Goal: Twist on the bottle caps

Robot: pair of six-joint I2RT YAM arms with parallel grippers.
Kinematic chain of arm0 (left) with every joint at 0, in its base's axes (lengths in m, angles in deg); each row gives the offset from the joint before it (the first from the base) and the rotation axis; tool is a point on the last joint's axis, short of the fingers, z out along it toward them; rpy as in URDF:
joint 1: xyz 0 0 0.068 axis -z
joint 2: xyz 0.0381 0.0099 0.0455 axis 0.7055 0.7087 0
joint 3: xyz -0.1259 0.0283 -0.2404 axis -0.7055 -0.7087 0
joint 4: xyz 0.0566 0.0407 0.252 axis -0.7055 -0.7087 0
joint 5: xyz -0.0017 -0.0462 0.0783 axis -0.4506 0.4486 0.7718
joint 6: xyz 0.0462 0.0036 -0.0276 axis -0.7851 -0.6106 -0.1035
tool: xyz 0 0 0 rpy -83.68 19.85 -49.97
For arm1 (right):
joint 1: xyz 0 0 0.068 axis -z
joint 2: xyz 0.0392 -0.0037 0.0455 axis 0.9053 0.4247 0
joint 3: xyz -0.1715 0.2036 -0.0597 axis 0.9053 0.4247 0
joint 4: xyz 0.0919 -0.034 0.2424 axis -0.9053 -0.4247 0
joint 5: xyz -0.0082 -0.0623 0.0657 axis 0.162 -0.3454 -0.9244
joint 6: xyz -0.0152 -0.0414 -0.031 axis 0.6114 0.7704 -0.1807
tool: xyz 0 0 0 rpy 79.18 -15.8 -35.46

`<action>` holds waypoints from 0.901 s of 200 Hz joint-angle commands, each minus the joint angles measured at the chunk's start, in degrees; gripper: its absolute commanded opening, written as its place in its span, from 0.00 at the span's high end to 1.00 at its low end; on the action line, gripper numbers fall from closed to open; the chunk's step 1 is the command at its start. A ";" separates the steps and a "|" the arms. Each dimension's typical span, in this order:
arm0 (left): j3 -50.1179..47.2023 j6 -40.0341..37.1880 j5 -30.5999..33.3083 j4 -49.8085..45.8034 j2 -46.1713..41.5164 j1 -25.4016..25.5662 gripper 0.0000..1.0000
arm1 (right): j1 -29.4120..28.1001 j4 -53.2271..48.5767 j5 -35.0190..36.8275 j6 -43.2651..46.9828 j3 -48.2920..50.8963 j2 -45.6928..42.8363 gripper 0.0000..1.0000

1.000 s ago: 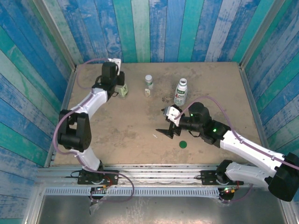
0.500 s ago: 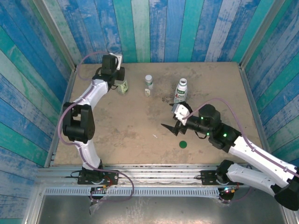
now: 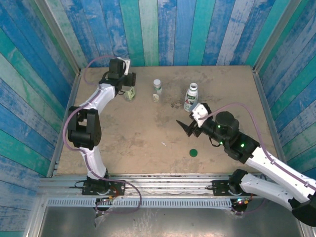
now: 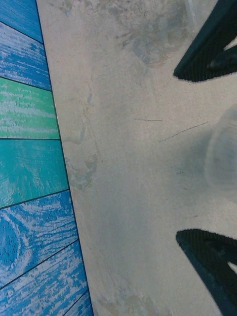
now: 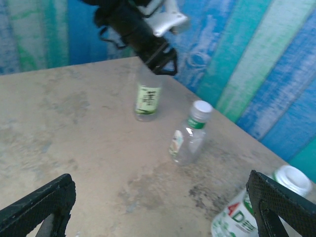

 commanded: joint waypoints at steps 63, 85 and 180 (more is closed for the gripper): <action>-14.10 2.20 4.07 18.28 -19.55 1.88 0.06 | 10.10 0.81 5.10 -10.43 -4.81 6.03 0.00; -17.10 1.60 3.80 19.46 -23.63 2.67 0.06 | 14.47 0.71 3.34 -12.23 -6.39 9.65 0.00; -51.02 -1.89 -8.76 47.90 -39.23 19.27 0.06 | 21.57 -4.23 2.99 -16.69 -16.13 26.84 0.01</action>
